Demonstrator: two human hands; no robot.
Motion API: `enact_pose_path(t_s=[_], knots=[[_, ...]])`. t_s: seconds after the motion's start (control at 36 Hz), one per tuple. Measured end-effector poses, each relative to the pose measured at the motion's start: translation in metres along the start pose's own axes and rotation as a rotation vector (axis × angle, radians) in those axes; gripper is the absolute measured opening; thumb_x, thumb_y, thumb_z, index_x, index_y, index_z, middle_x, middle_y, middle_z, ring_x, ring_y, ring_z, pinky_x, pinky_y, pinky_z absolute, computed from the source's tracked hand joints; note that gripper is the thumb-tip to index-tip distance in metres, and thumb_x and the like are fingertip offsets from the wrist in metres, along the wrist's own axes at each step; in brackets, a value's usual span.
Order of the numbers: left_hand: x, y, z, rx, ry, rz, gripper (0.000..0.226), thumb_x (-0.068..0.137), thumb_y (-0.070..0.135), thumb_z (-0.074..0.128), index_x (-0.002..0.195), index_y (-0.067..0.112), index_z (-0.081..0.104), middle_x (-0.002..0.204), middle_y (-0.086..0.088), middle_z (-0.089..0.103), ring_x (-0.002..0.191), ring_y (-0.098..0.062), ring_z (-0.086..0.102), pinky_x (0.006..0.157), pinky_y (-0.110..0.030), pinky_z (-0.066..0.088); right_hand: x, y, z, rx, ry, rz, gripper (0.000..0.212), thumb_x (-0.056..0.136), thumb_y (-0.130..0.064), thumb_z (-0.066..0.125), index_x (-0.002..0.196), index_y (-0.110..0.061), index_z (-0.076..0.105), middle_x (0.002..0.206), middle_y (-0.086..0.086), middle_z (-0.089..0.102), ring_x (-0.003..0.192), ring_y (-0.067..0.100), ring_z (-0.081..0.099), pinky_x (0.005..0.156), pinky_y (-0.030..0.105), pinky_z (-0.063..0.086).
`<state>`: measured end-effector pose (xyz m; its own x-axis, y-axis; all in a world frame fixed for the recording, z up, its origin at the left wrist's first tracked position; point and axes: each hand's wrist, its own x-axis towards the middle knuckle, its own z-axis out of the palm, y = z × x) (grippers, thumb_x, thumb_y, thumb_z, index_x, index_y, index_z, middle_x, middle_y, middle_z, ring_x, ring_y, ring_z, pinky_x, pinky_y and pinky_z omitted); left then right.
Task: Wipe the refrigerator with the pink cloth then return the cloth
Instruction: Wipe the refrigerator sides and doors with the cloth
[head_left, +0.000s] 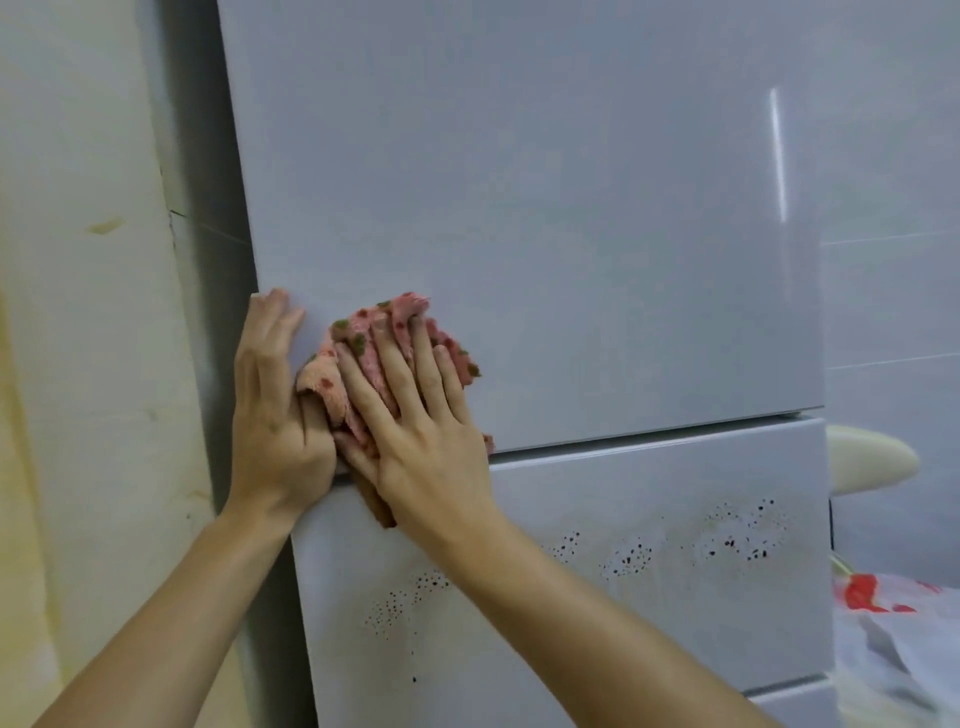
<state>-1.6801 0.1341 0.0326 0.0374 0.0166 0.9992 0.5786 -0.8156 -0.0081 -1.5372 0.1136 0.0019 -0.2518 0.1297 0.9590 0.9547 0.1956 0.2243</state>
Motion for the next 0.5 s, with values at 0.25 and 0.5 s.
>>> enact_pose_path(t_s=[0.25, 0.5], knots=[[0.004, 0.023, 0.017, 0.146, 0.122, 0.003, 0.051, 0.101, 0.012, 0.041, 0.149, -0.005, 0.042, 0.161, -0.022, 0.039, 0.155, -0.036, 0.028, 0.127, -0.051, 0.022, -0.007, 0.087, -0.041, -0.050, -0.056, -0.224, 0.088, 0.092, -0.078, 0.048, 0.163, -0.026, 0.037, 0.172, 0.009, 0.026, 0.162, 0.030, 0.016, 0.131, 0.046, 0.017], [0.005, 0.029, 0.028, 0.298, 0.139, -0.021, 0.054, 0.100, 0.019, 0.044, 0.151, 0.002, 0.042, 0.164, -0.015, 0.038, 0.156, -0.032, 0.028, 0.130, -0.047, 0.010, -0.059, 0.238, -0.092, -0.100, -0.040, -0.124, 0.092, 0.096, -0.075, 0.048, 0.162, -0.013, 0.033, 0.170, 0.019, 0.026, 0.159, 0.040, 0.020, 0.128, 0.058, 0.022]])
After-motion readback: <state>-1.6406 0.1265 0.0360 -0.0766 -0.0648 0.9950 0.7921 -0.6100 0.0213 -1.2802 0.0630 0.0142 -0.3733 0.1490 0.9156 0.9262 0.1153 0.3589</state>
